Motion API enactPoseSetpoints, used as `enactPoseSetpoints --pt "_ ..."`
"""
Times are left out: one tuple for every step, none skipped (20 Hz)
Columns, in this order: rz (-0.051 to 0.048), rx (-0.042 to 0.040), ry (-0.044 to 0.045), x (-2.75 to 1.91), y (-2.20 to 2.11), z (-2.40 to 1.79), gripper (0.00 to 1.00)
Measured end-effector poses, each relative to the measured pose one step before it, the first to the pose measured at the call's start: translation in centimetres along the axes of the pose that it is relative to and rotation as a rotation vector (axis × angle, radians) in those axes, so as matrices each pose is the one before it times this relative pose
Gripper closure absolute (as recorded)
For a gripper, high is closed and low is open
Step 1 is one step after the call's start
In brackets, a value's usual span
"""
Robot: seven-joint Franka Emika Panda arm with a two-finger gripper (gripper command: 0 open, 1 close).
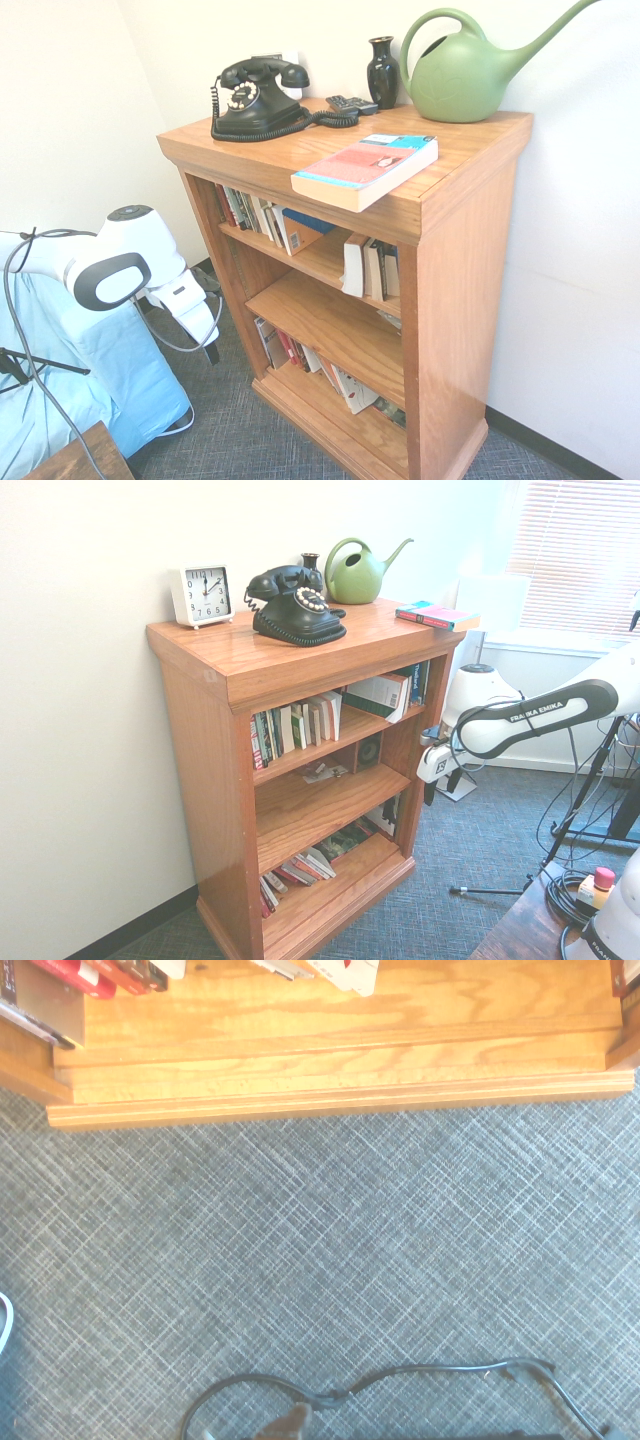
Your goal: Organize the shelf
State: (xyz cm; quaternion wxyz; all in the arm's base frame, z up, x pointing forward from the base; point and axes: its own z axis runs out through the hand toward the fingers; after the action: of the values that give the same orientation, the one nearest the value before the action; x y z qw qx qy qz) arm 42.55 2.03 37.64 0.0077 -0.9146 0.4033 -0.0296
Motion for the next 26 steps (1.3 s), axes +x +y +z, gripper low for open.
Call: enactPoseSetpoints --pt "0.00025 0.0 -0.00022 0.042 -0.035 -0.02 0.0" --pt "0.0016 -0.00458 -0.00224 0.058 0.111 0.061 0.0" --pt "0.00095 -0.00232 0.00342 0.155 0.107 -0.017 0.0" --pt "0.0014 -0.00396 0.00872 0.289 0.144 -0.105 0.0" --pt "0.00471 -0.00628 0.01782 0.527 0.168 -0.3 0.0" --pt "0.00526 -0.00532 0.02059 0.631 0.173 -0.382 0.0" --pt "0.00701 -0.00784 0.02618 0.787 0.188 -0.515 0.0" --pt "0.00642 -0.01726 0.03449 0.937 0.256 -0.636 0.0" --pt "0.00692 -0.02518 0.04015 1.08 0.309 -0.819 0.0" --pt "0.00686 -0.03048 0.04563 1.164 0.334 -0.928 0.0" --pt "0.00364 -0.03233 0.04631 1.248 0.375 -0.978 0.0" --pt "-0.0041 -0.03376 0.04781 1.339 0.415 -1.038 0.0" --pt "-0.00845 -0.03094 0.04857 1.449 0.421 -1.142 0.0" --pt "-0.00746 -0.0308 0.0498 1.423 0.441 -1.112 0.0" --pt "-0.0069 -0.03372 0.04991 1.316 0.412 -1.054 0.0" --pt "-0.00466 -0.03545 0.04673 1.16 0.41 -0.878 0.0" --pt "-0.00501 -0.03798 0.04314 0.986 0.386 -0.651 0.0" --pt "-0.0066 -0.03843 0.03747 0.885 0.405 -0.445 0.0" --pt "-0.01031 -0.03902 0.03792 0.859 0.41 -0.312 0.0" --pt "-0.01046 -0.04213 0.03745 0.901 0.472 -0.174 0.0" --pt "-0.0092 -0.03959 0.03305 0.841 0.435 -0.057 0.0" --pt "-0.01025 -0.04082 0.03523 0.891 0.404 -0.063 0.0" --pt "-0.01043 -0.03796 0.03638 0.875 0.287 -0.155 0.0" --pt "-0.01081 -0.03405 0.03502 0.743 0.111 -0.242 0.0" --pt "-0.01115 -0.02951 0.03126 0.593 -0.063 -0.351 0.0" --pt "-0.01127 -0.02372 0.02916 0.508 -0.174 -0.374 0.0"
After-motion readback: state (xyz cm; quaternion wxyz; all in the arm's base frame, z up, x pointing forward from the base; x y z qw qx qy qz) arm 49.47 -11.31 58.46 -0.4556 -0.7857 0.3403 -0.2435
